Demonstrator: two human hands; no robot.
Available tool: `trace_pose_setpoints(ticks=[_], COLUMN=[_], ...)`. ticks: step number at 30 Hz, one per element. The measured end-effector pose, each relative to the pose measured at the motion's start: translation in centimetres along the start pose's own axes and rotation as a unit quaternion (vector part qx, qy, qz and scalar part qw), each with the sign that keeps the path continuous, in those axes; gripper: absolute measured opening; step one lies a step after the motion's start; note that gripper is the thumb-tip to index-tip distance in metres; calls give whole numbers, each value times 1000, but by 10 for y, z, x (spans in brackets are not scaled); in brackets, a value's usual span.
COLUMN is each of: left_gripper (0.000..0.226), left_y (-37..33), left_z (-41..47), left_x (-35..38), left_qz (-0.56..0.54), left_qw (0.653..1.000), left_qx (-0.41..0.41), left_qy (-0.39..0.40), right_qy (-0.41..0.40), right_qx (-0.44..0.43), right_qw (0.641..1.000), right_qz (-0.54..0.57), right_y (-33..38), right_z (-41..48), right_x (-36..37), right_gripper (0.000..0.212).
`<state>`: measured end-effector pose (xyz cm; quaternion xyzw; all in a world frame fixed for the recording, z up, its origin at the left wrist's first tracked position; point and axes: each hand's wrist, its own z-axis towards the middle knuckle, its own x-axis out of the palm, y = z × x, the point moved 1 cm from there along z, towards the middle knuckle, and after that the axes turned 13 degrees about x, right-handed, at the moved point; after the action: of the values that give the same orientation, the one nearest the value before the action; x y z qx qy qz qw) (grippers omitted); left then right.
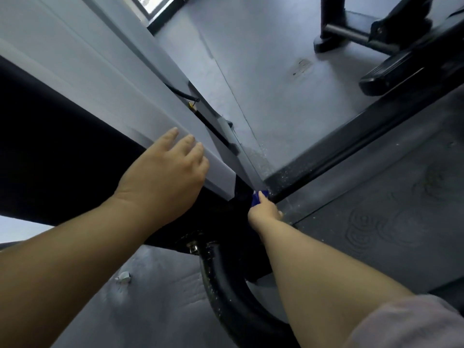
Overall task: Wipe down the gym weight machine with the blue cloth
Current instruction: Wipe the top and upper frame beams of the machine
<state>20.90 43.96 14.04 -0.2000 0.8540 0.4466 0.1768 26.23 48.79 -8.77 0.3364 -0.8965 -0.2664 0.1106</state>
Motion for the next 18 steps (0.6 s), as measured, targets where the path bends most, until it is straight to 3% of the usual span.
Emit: trace_pose_setpoints(ticks=[3,8,13,15,18], left_gripper=[48,34,10,11,40], left_y=[-1,-1,-2,-1,7], left_z=[0,1,-5,-14,-39], left_x=[4,5,-6,-5,-5], left_qz=[12,9,-17,-28,2], left_qw=[1000,999,994,991,987], left_qx=[-5,-1,26,17,-49], left_qy=[-16,-37,-100,-127,-151], right_qy=[-39,18,9,41,96], right_qx=[-52,-6,-20,-18,-39], right_qw=[997,1000,997,995,987], right_qz=[29,16,77,87,125], right_y=[4,6,17,17,35], right_z=[0,-4,-39,-60,-90], right_x=[-5,-4,-7,-1,4], right_gripper=[56,59,41,28,30])
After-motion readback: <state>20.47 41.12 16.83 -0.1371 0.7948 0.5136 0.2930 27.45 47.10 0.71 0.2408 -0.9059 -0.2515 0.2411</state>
